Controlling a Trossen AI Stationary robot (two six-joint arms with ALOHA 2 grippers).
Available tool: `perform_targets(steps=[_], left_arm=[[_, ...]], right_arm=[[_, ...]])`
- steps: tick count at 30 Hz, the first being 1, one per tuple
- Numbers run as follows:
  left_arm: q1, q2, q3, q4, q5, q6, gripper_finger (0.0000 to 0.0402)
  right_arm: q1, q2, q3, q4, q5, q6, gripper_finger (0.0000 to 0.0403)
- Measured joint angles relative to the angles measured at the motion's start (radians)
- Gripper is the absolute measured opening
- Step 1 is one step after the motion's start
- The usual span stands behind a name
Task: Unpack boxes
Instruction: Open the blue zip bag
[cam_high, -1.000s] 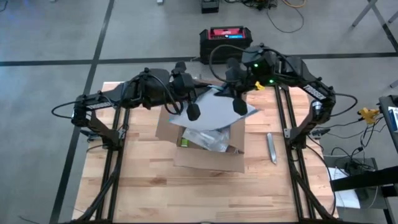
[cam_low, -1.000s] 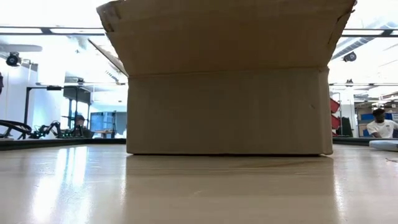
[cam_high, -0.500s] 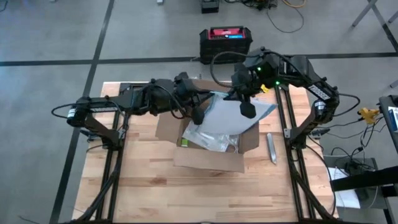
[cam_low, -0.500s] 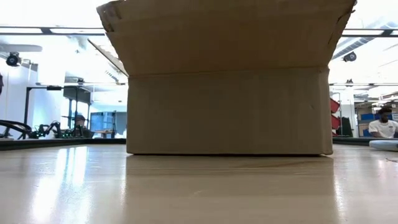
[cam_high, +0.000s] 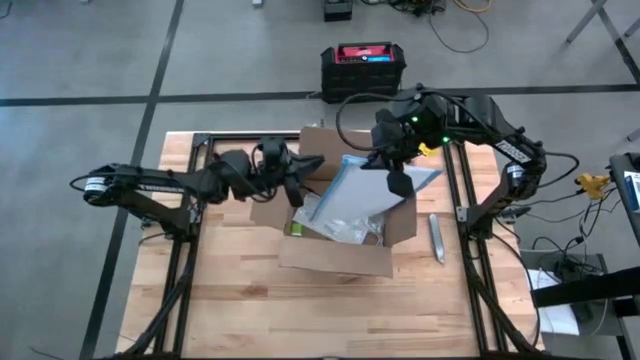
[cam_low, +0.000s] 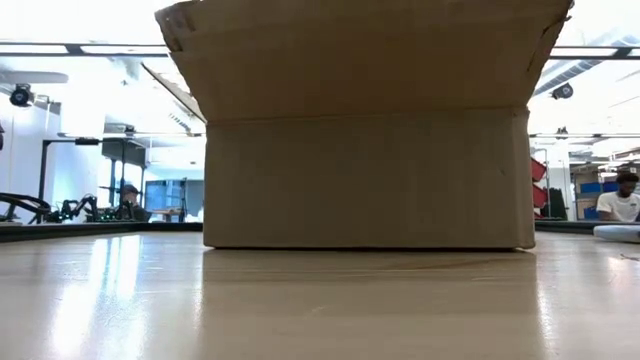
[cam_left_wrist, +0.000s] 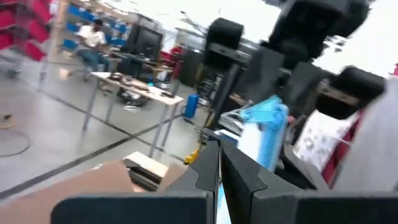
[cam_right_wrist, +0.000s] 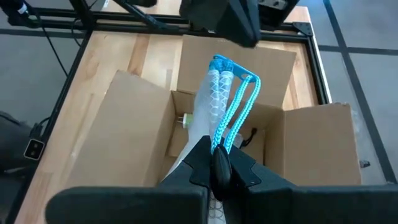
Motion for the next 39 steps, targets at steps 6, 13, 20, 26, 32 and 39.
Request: perform_targets(steps=[6, 13, 20, 26, 32, 39], left_arm=[[0.001, 0.039, 0.091, -0.009, 0.067, 0.092, 0.0002], [0.069, 0.094, 0.363, -0.353, 0.241, 0.107, 0.0042], [0.109, 0.270, 0.687, -0.691, 0.406, 0.174, 0.0112], [0.107, 0.451, 0.975, -0.975, 0.422, 0.296, 0.0166], [0.118, 0.558, 1.207, -1.252, 0.398, 0.362, 0.0190], [0.137, 0.583, 1.270, -1.332, 0.364, 0.355, 0.0168]], right_arm=[[0.000, 0.007, -0.018, 0.016, 0.000, -0.009, 0.0000], [0.005, 0.008, -0.040, 0.015, 0.000, -0.090, 0.0000], [0.006, 0.012, -0.040, 0.022, 0.001, -0.145, 0.0000], [0.007, 0.023, -0.041, 0.007, 0.008, -0.136, 0.0000], [0.007, 0.024, -0.041, -0.005, 0.011, -0.127, 0.0000], [0.009, 0.024, -0.041, -0.006, 0.011, -0.123, 0.0000]])
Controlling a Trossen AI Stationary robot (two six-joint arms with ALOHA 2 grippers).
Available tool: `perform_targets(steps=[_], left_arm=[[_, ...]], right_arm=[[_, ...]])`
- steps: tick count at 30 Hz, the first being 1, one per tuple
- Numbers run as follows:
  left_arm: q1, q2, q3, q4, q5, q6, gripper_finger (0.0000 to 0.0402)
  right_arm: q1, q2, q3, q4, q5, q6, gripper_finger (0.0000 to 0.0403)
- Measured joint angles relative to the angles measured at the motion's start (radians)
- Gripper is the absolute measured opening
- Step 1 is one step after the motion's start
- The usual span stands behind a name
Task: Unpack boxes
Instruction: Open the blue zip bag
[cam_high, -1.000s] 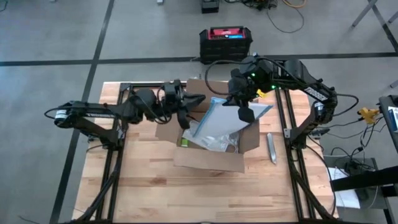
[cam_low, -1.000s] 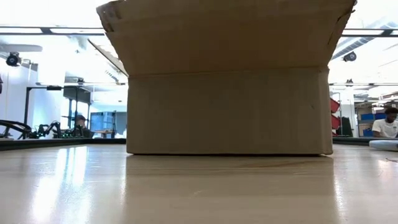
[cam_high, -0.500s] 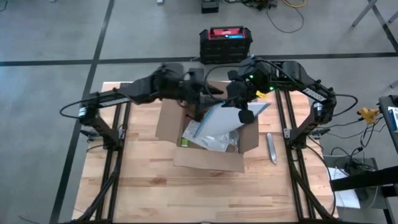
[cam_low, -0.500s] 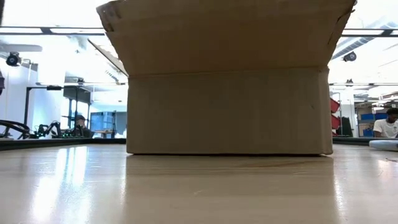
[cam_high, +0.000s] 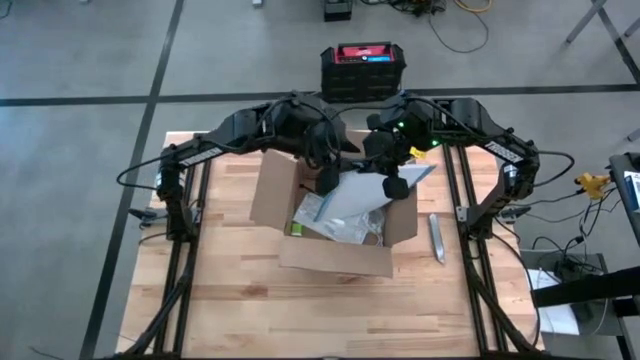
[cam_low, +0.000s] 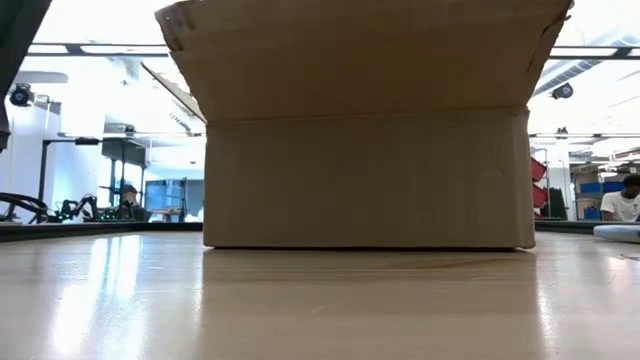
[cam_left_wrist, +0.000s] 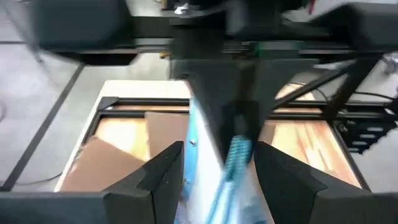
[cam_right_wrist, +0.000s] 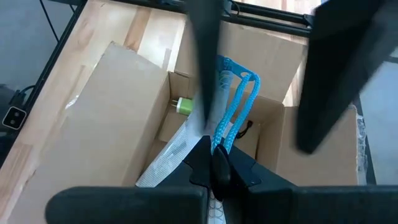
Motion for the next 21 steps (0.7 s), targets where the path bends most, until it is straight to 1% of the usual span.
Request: perform_targets(steps=[3, 5, 9, 11, 15, 21], left_arm=[[0.007, 0.001, -0.002, 0.005, -0.035, 0.000, 0.0146], [0.009, 0.001, -0.002, 0.014, -0.033, 0.003, 0.0128], [0.009, 0.002, -0.002, -0.002, 0.033, 0.007, 0.0094], [0.009, 0.002, -0.003, -0.004, 0.065, 0.009, 0.0083], [0.010, -0.003, -0.003, 0.000, 0.121, 0.011, 0.0082], [0.010, -0.004, -0.003, 0.002, 0.218, 0.007, 0.0106]], right_arm=[[0.000, 0.000, 0.000, -0.001, 0.003, 0.001, 0.0000], [0.000, 0.000, 0.000, 0.000, 0.003, 0.003, 0.0000], [0.000, 0.000, 0.000, -0.001, 0.001, 0.010, 0.0000], [0.000, 0.000, 0.000, -0.002, 0.000, 0.011, 0.0000], [0.000, 0.000, 0.000, -0.002, -0.001, 0.011, 0.0000], [0.000, 0.000, 0.000, -0.002, 0.000, 0.015, 0.0000]])
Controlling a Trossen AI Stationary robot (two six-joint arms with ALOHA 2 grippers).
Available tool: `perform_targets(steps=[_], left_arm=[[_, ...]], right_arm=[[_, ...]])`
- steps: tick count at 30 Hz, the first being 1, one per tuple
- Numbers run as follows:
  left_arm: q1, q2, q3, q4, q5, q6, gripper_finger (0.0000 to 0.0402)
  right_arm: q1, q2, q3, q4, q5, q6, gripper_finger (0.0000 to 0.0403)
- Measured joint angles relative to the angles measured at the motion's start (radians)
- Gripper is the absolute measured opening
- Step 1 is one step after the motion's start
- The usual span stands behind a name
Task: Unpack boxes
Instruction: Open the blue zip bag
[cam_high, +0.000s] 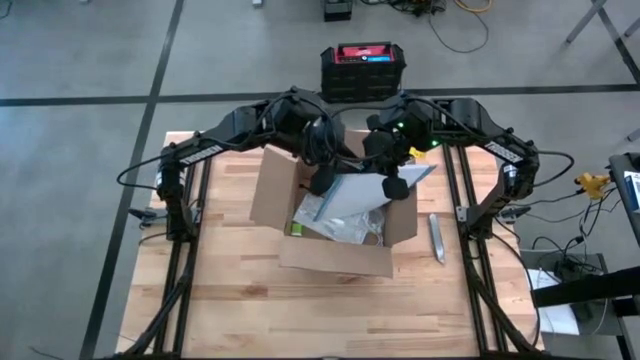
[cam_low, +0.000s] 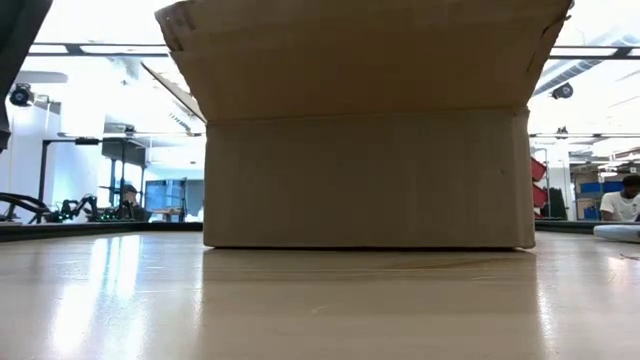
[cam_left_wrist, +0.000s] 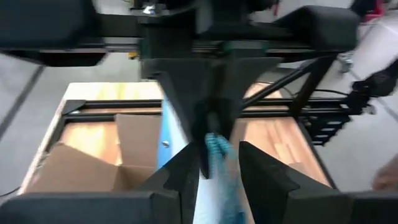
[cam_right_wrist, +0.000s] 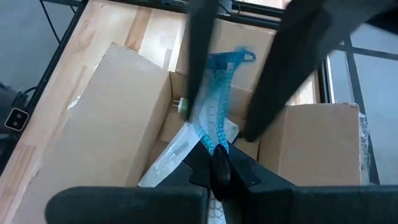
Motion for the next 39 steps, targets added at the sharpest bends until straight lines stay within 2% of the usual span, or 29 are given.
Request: perform_targets(steps=[3, 6, 11, 15, 21, 26, 30, 39], left_arm=[[0.004, 0.003, 0.000, 0.007, 0.001, -0.002, 0.0120], [0.010, 0.019, 0.000, 0.007, -0.041, -0.008, 0.0129], [0.013, 0.035, -0.001, 0.014, -0.049, -0.014, 0.0129], [0.014, 0.037, -0.001, 0.023, -0.048, -0.008, 0.0100], [0.014, 0.033, -0.001, 0.049, -0.049, -0.006, 0.0010], [0.013, 0.032, -0.001, 0.046, -0.051, -0.004, 0.0002], [0.012, 0.024, -0.001, 0.050, -0.053, -0.004, 0.0001], [0.010, -0.015, 0.003, 0.055, -0.051, -0.004, 0.0000]], right_arm=[[0.000, 0.000, 0.000, 0.000, 0.000, 0.004, 0.0000], [0.000, 0.000, 0.000, 0.000, 0.000, 0.004, 0.0000], [0.000, 0.000, 0.000, -0.010, -0.001, 0.009, 0.0000], [0.000, 0.000, 0.000, -0.022, 0.003, 0.011, 0.0000], [-0.001, 0.000, 0.001, -0.022, 0.004, 0.021, 0.0000], [-0.001, 0.001, 0.001, -0.027, 0.005, 0.052, 0.0000], [-0.002, 0.001, 0.001, -0.043, 0.073, 0.042, 0.0000], [-0.009, 0.016, -0.004, -0.121, 0.075, 0.021, 0.0000]])
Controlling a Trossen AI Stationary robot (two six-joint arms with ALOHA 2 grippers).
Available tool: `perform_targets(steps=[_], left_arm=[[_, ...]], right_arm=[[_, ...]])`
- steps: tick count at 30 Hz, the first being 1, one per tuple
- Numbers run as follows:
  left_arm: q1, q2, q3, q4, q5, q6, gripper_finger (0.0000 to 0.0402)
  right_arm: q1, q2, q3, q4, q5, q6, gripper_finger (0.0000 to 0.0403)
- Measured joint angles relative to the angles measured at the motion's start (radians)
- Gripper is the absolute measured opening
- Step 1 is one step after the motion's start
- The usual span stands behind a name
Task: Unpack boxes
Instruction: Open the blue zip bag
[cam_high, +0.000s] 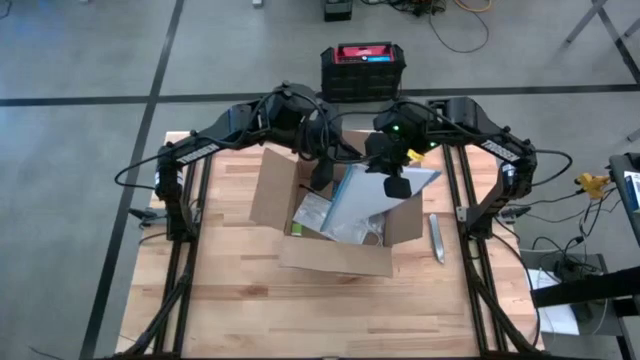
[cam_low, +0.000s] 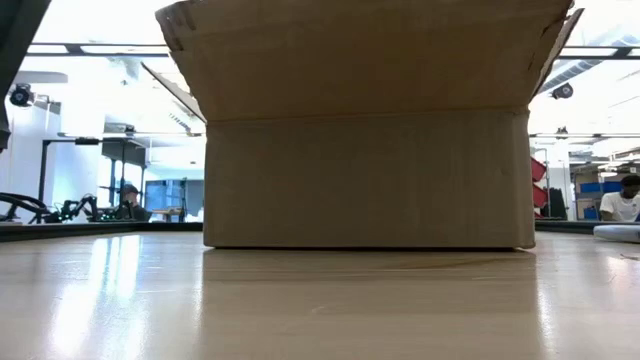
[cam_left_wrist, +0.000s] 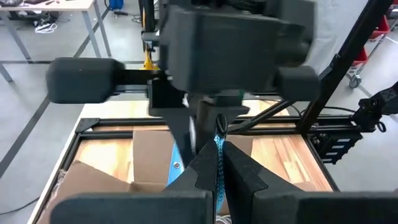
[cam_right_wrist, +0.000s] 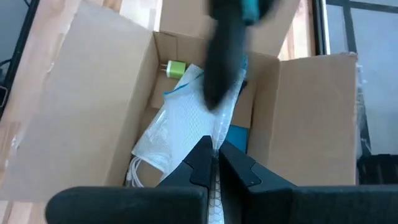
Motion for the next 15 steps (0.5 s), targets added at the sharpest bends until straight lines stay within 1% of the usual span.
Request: perform_targets(steps=[4, 7, 15], left_arm=[[0.000, -0.008, -0.001, -0.018, 0.000, -0.012, 0.0000], [0.000, -0.009, -0.001, -0.068, -0.001, -0.022, 0.0000], [-0.001, -0.014, -0.002, -0.214, -0.027, -0.038, 0.0000]], right_arm=[[-0.005, 0.001, -0.011, -0.007, 0.000, 0.000, 0.0000], [-0.008, 0.000, -0.012, -0.006, 0.013, 0.001, 0.0000], [-0.008, -0.041, -0.013, 0.011, 0.125, -0.013, 0.0000]])
